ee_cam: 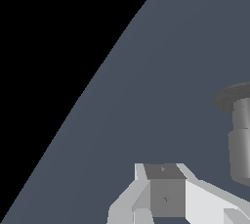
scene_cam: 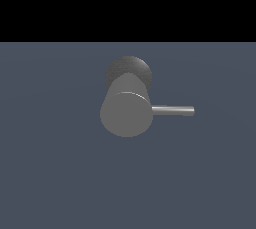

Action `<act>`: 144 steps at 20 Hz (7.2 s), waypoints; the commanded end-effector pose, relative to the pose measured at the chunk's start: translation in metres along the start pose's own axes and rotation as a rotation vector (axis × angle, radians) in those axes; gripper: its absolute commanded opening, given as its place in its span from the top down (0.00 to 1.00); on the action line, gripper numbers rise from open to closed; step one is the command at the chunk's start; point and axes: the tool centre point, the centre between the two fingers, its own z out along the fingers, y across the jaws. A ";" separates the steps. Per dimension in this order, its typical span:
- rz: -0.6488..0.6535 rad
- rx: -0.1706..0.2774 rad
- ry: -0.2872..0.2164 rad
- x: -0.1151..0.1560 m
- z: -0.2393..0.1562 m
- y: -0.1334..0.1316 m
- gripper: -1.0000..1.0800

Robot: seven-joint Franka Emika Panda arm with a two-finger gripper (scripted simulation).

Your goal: Turn on the faucet by rotating a designated handle.

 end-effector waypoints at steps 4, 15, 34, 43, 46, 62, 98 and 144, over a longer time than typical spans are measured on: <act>0.042 0.203 0.172 0.024 -0.041 0.011 1.00; 0.211 0.559 0.511 0.057 -0.118 0.081 1.00; 0.812 0.959 0.982 0.044 -0.129 0.318 1.00; 1.226 1.023 1.090 -0.005 -0.052 0.431 1.00; 1.377 1.023 1.103 -0.028 -0.016 0.461 1.00; 1.989 0.927 1.022 -0.144 0.151 0.522 1.00; 2.078 0.951 0.942 -0.130 0.172 0.470 1.00; 2.100 0.935 0.957 -0.090 0.168 0.376 1.00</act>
